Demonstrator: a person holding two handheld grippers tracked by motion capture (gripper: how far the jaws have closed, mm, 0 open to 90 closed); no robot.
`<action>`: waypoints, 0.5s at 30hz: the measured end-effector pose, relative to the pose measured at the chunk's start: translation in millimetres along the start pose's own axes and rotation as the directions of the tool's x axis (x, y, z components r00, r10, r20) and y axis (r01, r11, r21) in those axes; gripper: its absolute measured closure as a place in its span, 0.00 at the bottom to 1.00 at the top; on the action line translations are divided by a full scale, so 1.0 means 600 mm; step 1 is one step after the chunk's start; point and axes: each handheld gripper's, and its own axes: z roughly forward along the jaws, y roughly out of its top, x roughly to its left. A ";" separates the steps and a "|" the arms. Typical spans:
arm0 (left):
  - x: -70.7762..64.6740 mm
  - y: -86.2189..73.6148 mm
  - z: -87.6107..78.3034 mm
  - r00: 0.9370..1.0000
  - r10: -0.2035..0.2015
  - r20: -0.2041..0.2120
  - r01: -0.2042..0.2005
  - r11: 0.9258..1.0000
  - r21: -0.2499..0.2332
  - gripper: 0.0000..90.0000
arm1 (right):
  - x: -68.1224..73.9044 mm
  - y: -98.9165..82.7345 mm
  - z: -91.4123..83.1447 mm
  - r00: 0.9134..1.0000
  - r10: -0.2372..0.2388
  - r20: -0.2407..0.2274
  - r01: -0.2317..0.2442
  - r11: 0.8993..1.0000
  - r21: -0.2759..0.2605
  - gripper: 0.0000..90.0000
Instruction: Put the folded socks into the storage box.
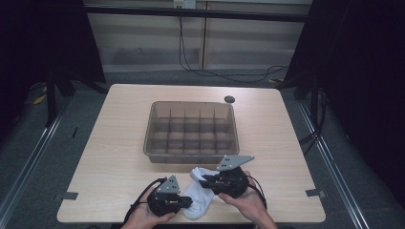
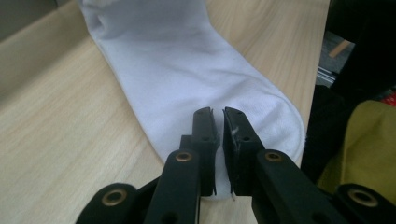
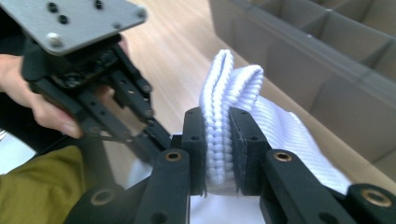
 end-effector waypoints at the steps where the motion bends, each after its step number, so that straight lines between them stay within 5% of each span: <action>1: 0.000 0.002 0.003 1.000 -0.007 -0.006 0.007 1.000 -0.010 0.94 | 0.006 0.000 0.000 1.000 -0.010 -0.007 0.010 1.000 0.002 0.86; 7: 0.004 0.007 0.005 0.999 -0.016 -0.033 0.015 1.000 -0.024 0.91 | 0.028 -0.005 0.005 0.999 -0.047 -0.016 0.047 0.998 0.044 0.85; 15: 0.034 0.005 -0.050 0.995 -0.064 -0.076 0.058 0.995 -0.084 0.90 | 0.029 -0.025 0.037 0.998 -0.048 -0.034 0.052 0.992 0.114 0.81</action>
